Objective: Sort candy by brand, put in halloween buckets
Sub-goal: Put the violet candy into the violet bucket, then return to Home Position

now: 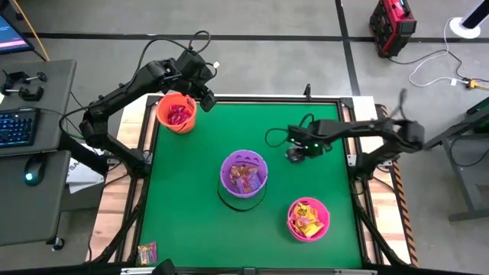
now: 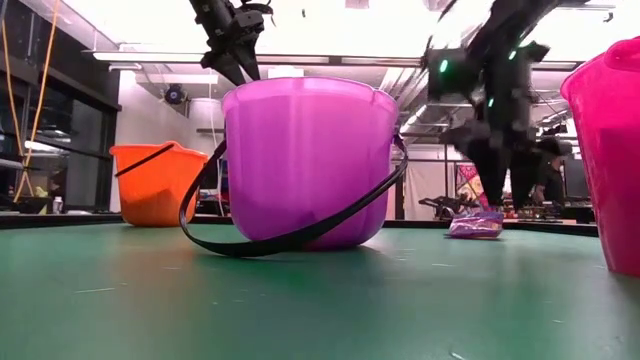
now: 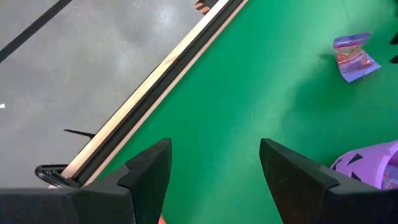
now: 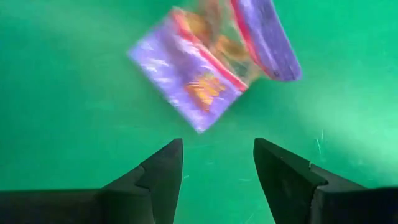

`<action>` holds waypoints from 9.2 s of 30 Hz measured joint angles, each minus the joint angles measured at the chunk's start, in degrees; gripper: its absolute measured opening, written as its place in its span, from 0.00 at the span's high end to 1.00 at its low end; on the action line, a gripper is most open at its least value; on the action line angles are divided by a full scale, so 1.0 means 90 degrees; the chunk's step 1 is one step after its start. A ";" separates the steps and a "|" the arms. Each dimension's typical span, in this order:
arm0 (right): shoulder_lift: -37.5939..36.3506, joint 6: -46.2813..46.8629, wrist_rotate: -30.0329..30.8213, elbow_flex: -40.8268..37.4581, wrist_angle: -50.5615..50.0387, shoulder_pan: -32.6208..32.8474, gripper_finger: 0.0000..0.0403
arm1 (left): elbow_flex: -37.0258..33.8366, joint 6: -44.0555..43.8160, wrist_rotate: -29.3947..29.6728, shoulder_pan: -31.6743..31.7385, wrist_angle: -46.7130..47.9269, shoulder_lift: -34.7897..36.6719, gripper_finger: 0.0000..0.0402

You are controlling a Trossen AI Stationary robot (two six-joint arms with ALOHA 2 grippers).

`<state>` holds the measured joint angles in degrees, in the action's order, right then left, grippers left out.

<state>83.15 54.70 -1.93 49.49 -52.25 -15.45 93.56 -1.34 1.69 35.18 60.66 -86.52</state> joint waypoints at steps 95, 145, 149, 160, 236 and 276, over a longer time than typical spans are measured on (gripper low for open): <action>0.3373 -0.5509 -0.0531 0.3158 0.0724 -0.1480 0.68 | -0.2694 -0.6952 0.2299 -0.6729 -0.3414 0.2359 0.42; 0.0271 -0.6128 0.0558 0.3410 0.1210 0.1454 0.28 | -0.2719 -0.8695 -0.0641 -0.6915 -0.1792 0.1674 0.43; -0.0028 -0.6083 0.0704 0.3403 0.0803 0.1076 0.27 | -0.2718 -0.9433 -0.1589 -0.7915 -0.0901 0.0867 0.44; -0.0055 -0.6128 0.0539 0.3391 0.0936 0.0496 0.27 | -0.2720 -0.9174 -0.4832 -0.9148 -0.1292 -0.1858 0.49; -0.0520 -0.5059 0.0532 0.3619 0.0540 0.0467 0.27 | -0.3198 -0.4063 0.0751 -0.4078 -0.5083 0.0987 0.97; -0.2032 -0.3915 0.1203 0.3078 -0.1939 0.1142 0.96 | -0.7338 -0.3162 -0.0121 -0.3238 -0.9480 0.3980 0.97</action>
<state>64.86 19.46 8.89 77.19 -69.70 -5.16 27.52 -29.80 0.61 6.04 -24.66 -50.70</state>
